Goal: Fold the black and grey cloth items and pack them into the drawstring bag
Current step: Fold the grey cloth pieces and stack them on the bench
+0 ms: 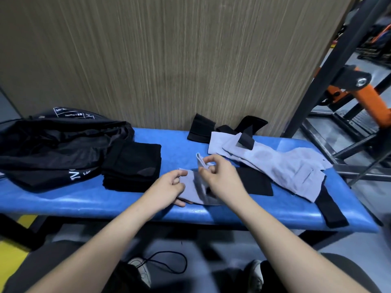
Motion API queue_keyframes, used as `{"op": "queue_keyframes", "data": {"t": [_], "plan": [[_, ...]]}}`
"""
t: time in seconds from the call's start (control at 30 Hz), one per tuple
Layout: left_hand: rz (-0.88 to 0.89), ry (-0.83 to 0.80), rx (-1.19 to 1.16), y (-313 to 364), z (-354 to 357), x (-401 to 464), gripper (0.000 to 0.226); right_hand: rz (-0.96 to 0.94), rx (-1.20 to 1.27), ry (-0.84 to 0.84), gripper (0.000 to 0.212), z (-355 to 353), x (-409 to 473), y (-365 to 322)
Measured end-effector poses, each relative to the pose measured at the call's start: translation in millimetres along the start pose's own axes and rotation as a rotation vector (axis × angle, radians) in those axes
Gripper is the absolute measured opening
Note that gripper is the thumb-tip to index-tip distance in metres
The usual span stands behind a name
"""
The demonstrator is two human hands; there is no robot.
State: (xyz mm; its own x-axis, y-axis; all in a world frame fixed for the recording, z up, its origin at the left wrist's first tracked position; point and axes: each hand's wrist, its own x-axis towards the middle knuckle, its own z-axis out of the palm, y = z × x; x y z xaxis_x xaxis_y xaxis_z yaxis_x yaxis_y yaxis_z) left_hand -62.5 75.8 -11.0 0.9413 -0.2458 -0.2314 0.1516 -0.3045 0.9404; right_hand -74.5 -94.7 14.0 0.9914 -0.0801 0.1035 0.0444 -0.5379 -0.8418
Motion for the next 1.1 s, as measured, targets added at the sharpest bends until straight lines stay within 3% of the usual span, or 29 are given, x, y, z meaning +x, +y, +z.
{"op": "queue_keyframes", "data": {"t": [0.17, 0.27, 0.33, 0.4, 0.5, 0.53, 0.7, 0.9, 1.0, 1.1], "plan": [[0.002, -0.024, -0.133, 5.1, -1.0, -6.2, 0.025, 0.055, -0.091, -0.173, 0.020, 26.0, 0.9, -6.7], [0.001, -0.036, -0.120, 2.3, -3.0, -7.3, 0.025, 0.138, 0.082, -0.304, 0.020, 25.5, -0.7, -9.8], [0.006, -0.023, -0.090, -0.8, -4.4, -5.6, 0.031, 0.196, 0.307, -0.299, 0.018, 15.9, -0.4, -11.6], [0.017, -0.003, -0.071, -3.1, -4.0, -3.7, 0.046, 0.148, 0.355, -0.194, 0.023, 0.9, 4.1, -6.0], [0.085, 0.015, -0.004, -5.2, -2.0, -3.0, 0.075, -0.071, -0.046, 0.021, 0.024, -25.9, 11.9, 14.1], [0.116, 0.017, 0.037, -5.5, -1.1, -2.9, 0.077, -0.146, -0.209, 0.019, 0.021, -33.2, 12.2, 21.5], [0.149, 0.065, 0.322, -4.8, 2.2, -3.4, 0.042, -0.252, -0.678, -0.345, 0.040, -34.0, 1.2, 48.8], [0.413, 0.362, 0.913, -2.8, 18.7, -17.7, 0.053, -0.289, -0.720, -0.312, 0.042, -30.8, -1.5, 49.4], [0.591, 0.376, 1.055, -10.2, 22.9, -7.6, 0.049, -0.300, -0.723, -0.319, 0.043, -27.5, 1.3, 47.3], [0.500, 0.257, 1.139, -10.7, 21.8, -4.1, 0.058, -0.311, -0.723, -0.328, 0.045, -21.2, 4.5, 43.6]]}}
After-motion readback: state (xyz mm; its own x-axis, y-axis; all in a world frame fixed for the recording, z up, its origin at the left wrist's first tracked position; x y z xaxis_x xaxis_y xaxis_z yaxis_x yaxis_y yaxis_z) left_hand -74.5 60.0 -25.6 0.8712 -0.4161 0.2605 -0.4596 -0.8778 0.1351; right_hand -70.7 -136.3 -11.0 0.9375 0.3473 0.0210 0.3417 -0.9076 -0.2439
